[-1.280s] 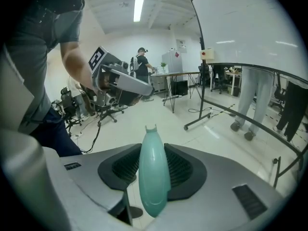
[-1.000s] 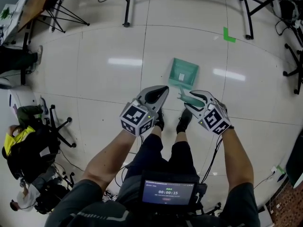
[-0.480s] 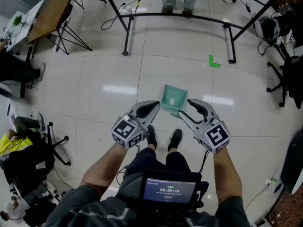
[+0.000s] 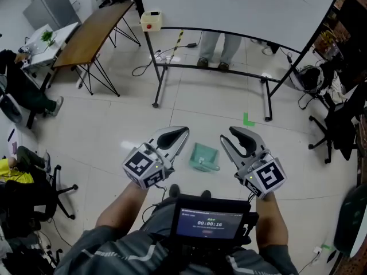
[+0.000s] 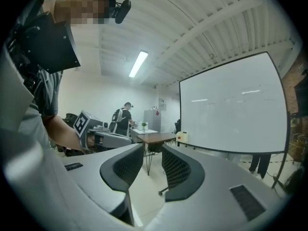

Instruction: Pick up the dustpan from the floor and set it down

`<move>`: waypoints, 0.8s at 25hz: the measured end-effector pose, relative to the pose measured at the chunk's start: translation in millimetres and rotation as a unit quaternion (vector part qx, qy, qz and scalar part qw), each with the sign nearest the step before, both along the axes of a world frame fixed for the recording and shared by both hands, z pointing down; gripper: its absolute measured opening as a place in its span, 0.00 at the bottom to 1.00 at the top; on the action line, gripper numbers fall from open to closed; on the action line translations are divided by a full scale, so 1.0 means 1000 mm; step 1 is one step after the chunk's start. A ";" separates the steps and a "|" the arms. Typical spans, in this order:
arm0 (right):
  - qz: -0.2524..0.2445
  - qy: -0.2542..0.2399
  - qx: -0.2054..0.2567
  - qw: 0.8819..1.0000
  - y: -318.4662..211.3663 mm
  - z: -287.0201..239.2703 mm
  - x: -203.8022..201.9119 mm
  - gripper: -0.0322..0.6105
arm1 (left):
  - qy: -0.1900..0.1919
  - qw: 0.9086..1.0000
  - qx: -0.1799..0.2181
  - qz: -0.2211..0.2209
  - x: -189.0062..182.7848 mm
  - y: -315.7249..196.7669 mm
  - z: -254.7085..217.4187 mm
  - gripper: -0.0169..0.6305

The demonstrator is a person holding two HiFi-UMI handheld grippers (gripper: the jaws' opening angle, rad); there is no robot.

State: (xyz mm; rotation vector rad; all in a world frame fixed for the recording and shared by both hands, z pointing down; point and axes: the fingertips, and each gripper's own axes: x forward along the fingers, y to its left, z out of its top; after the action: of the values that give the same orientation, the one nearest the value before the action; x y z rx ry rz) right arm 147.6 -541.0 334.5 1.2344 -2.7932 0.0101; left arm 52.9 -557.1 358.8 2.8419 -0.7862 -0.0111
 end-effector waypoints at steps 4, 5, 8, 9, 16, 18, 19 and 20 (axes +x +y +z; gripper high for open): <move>0.027 -0.012 0.027 0.999 0.020 -0.035 0.007 0.17 | 0.002 1.000 0.012 0.013 -0.001 0.022 -0.034 0.07; 0.038 -0.013 0.033 0.999 0.022 -0.041 0.010 0.08 | 0.001 1.000 0.012 0.016 -0.001 0.027 -0.037 0.07; 0.047 -0.011 0.031 0.998 0.029 -0.048 0.013 0.08 | -0.002 1.000 0.015 0.017 -0.002 0.035 -0.040 0.07; 0.049 -0.010 0.029 0.998 0.030 -0.049 0.014 0.08 | -0.002 1.000 0.016 0.016 -0.002 0.037 -0.041 0.07; 0.056 -0.002 0.029 0.998 0.048 -0.057 0.014 0.08 | 0.025 0.999 0.033 -0.006 0.001 0.052 -0.065 0.07; 0.051 0.004 0.024 0.998 0.052 -0.058 0.013 0.08 | 0.026 0.999 0.035 -0.007 0.004 0.056 -0.069 0.07; 0.049 0.008 0.021 0.999 0.054 -0.058 0.013 0.08 | 0.025 0.999 0.038 -0.007 0.006 0.058 -0.071 0.07; 0.047 0.012 0.020 0.999 0.057 -0.060 0.013 0.08 | 0.025 0.999 0.044 -0.012 0.007 0.060 -0.073 0.07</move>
State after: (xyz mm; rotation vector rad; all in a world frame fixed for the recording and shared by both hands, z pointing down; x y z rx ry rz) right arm 160.9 -483.8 274.9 1.3639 -2.7261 -0.0530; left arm 60.1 -496.8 285.5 2.9019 -0.8281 -0.1222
